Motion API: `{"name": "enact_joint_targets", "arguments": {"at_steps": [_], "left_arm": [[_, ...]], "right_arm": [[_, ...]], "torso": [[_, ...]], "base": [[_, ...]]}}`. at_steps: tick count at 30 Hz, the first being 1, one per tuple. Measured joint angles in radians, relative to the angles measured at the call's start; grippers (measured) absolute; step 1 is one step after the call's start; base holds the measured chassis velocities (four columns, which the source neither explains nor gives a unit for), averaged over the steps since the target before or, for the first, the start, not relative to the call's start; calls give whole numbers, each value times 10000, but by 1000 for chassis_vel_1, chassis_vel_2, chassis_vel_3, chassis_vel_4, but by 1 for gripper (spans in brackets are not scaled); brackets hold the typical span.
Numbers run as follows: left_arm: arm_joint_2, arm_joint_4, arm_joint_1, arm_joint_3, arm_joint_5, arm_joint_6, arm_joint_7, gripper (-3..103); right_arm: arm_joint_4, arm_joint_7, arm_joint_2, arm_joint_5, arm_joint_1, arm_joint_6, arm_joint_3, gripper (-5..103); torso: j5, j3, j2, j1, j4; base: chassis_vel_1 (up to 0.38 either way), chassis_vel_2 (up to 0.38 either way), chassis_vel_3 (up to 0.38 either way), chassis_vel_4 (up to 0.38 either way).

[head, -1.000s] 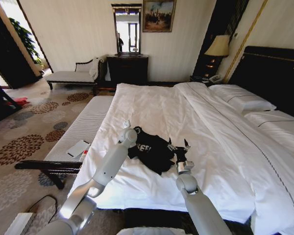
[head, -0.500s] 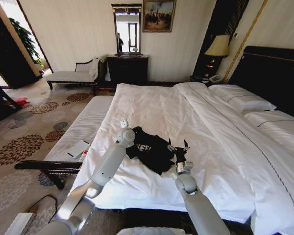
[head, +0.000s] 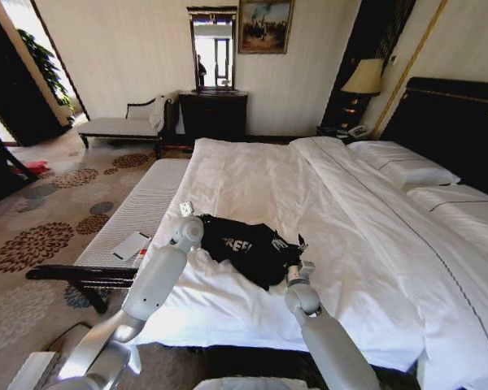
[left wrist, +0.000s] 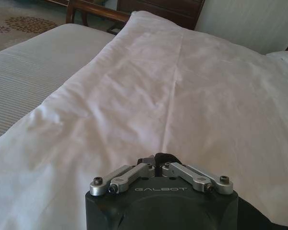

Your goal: Fold the clothes on the bed.

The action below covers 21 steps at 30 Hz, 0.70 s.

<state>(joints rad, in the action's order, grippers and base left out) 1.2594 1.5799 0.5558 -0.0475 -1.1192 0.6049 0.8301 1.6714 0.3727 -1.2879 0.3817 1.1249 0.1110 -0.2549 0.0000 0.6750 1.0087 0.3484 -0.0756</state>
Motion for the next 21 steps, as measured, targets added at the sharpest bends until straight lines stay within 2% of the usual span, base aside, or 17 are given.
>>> {"name": "enact_joint_targets", "arguments": {"at_steps": [21], "left_arm": [[30, -19, -8, 4, -2, 14, 1, 1]], "right_arm": [[8, -11, -5, -27, 6, 7, -14, 100]], "torso": [[0, 0, 0, 0, 4]], "base": [[0, 0, 0, 0]]}}
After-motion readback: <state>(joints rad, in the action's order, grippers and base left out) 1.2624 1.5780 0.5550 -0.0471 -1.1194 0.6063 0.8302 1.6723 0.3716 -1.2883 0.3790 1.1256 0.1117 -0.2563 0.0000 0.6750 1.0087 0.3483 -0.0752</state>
